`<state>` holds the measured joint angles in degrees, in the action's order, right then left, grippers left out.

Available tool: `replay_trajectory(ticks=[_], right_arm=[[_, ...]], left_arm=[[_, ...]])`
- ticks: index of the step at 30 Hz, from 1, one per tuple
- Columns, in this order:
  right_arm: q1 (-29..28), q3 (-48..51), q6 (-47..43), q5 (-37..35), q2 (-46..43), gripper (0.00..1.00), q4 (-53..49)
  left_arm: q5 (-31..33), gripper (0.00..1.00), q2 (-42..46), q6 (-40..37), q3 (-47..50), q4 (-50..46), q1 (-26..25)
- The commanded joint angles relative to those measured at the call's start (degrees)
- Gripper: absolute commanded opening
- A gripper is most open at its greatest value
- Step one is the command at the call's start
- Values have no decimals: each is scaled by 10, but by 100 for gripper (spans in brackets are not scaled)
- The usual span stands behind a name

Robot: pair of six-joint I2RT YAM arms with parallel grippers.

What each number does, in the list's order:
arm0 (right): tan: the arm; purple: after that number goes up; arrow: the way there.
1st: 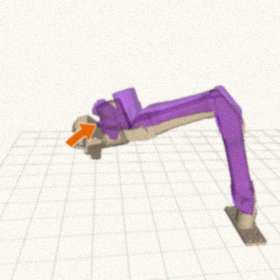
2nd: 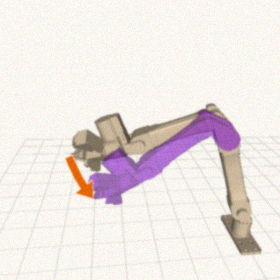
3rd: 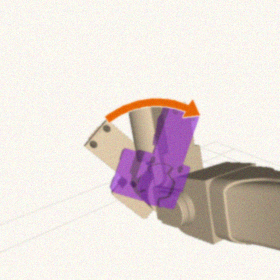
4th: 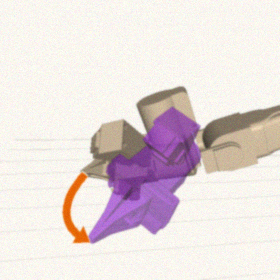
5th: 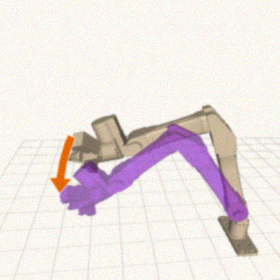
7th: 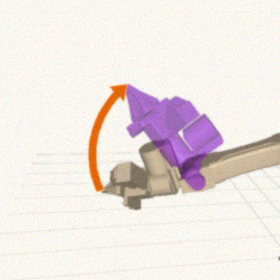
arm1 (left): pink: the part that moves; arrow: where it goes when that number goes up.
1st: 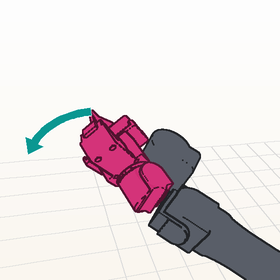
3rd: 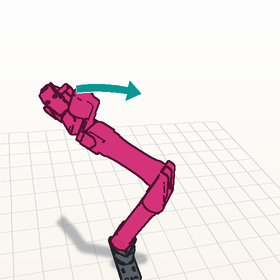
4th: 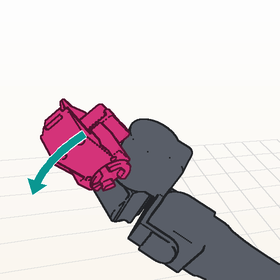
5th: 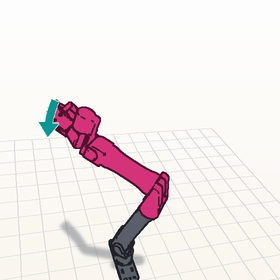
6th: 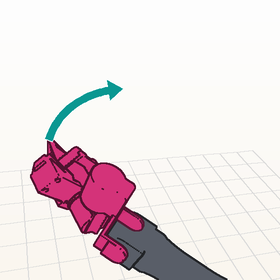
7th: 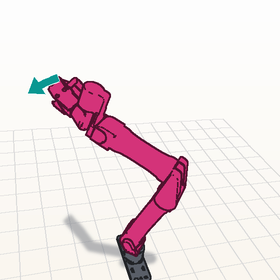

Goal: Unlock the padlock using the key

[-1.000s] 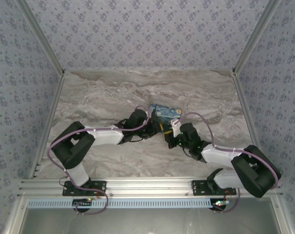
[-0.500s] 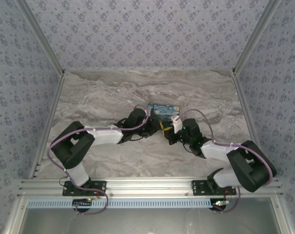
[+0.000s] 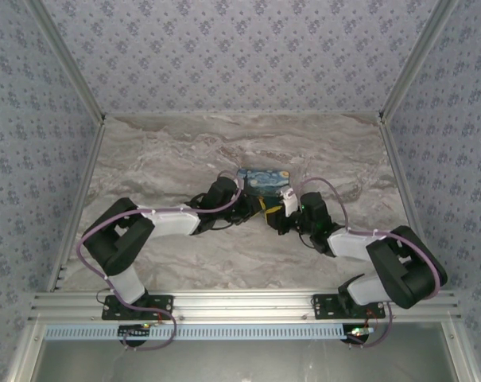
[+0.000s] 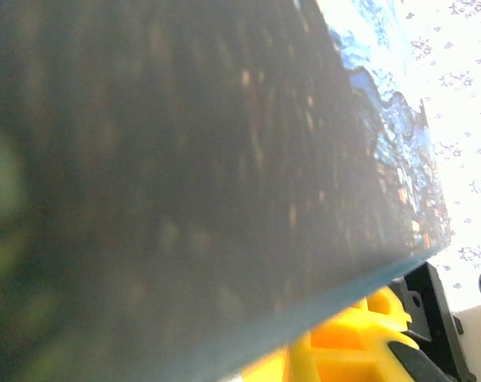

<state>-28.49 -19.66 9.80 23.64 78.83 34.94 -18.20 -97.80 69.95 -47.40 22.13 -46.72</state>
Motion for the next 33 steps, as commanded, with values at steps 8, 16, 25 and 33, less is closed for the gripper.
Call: replay_trajectory(ticks=[8, 16, 25, 33], right_arm=[[26, 62, 11, 14, -101, 38, -23], [36, 77, 69, 47, -148, 44, -11], [19, 76, 50, 1, -191, 47, -60], [16, 73, 101, 24, -150, 47, 10]], left_arm=[[-16, 15, 36, -14, 2, 10, 16], [-19, 15, 39, -12, 0, 11, 16], [-21, 15, 43, -12, 3, 8, 15], [-22, 15, 44, -8, 3, 12, 14]])
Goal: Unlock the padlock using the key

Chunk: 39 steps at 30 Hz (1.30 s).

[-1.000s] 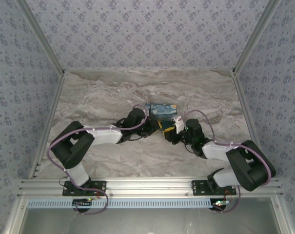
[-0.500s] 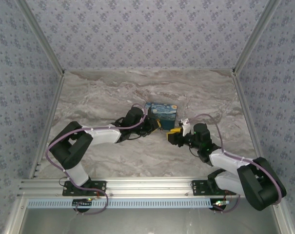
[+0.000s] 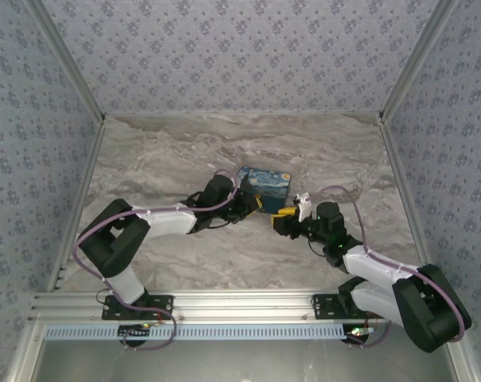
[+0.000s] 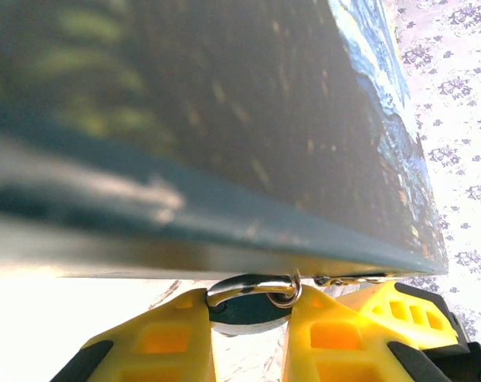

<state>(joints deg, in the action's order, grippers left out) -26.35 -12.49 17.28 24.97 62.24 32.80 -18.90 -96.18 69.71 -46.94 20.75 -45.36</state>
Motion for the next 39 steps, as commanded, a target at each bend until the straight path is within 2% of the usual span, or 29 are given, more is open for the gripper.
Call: replay_trajectory(ticks=[1, 6, 14, 23, 34, 39], right_arm=[[-8, -2, 27, 10, 23, 47, 34], [-23, -12, 16, -8, 42, 47, 32], [-49, -37, -29, -50, 36, 51, -32], [-43, -42, -1, -34, 85, 49, 33], [-40, -47, 18, -34, 117, 44, 66], [-52, -65, -28, -67, 92, 47, -11]], left_arm=[[-15, 15, 28, -5, -2, 27, 0], [-16, 15, 28, -6, -3, 26, 1], [-14, 15, 28, -5, -1, 24, 0], [-17, 15, 32, -5, -4, 23, 1], [-17, 15, 35, -2, -1, 27, 1], [-16, 15, 37, -1, 0, 20, 4]])
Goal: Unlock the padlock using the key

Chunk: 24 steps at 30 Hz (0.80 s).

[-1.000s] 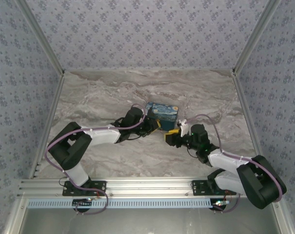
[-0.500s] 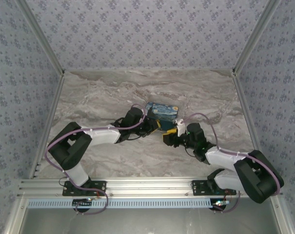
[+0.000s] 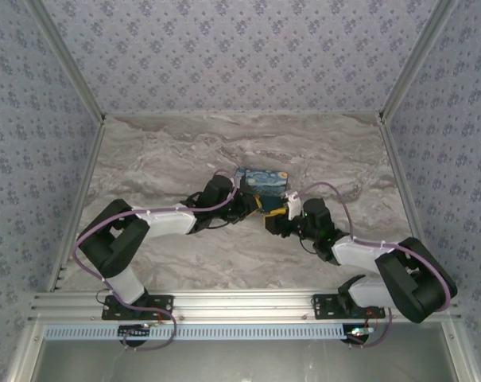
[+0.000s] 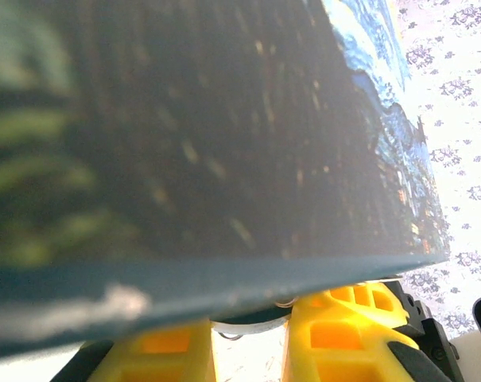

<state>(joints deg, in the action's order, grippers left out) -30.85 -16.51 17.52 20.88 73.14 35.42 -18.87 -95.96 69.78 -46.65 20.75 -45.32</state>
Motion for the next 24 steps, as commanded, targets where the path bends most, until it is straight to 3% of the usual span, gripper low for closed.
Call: replay_trajectory(ticks=[1, 5, 10, 24], right_arm=[[-14, -29, -46, -42, -29, 49, -58], [-52, -69, -123, -112, -72, 52, -175], [-115, -116, -190, -195, -70, 52, -249], [-253, -124, -406, -460, -49, 55, -199]], left_arm=[[-17, 15, 38, -1, -1, 17, 6], [-16, 15, 54, -5, 8, 3, 21], [-16, 14, 83, -25, 16, -31, 43], [-31, 15, 141, -57, 25, -101, 79]])
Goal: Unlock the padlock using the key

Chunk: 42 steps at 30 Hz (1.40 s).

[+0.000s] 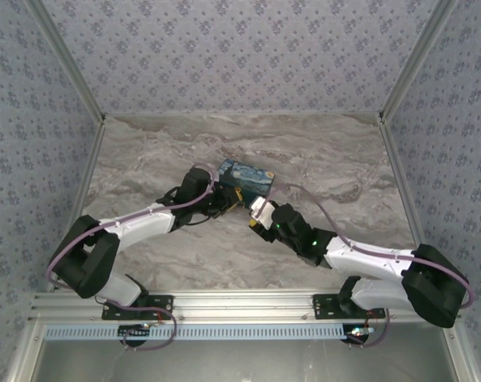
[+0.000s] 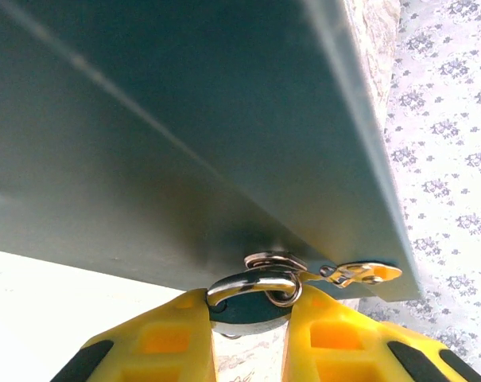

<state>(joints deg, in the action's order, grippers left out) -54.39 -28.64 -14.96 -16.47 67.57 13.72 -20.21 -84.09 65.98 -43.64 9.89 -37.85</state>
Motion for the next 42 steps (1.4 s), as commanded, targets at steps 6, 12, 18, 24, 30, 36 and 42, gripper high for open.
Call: replay_trajectory(ticks=[6, 12, 18, 24, 30, 36, 42], right_arm=[[-62, 9, -187, -171, 32, 54, 71], [-83, 5, -215, -200, 68, 54, 77], [-106, -2, -222, -217, 120, 52, 81], [-99, -5, -205, -197, 125, 47, 98], [-77, 0, -181, -150, 86, 45, 73], [-57, 9, -162, -153, 90, 40, 85], [-17, 16, -160, -160, 91, 38, 91]], left_arm=[[-17, 14, 22, -6, -16, -16, 5], [-16, 13, 16, 2, -12, -17, 5], [-26, 14, 2, 30, -3, 10, 4], [-38, 13, -9, 45, -7, 11, -2], [-38, 12, -17, 50, -4, 15, -7], [-46, 11, -39, 60, -8, 37, -14], [-48, 10, -51, 61, -9, 45, -17]])
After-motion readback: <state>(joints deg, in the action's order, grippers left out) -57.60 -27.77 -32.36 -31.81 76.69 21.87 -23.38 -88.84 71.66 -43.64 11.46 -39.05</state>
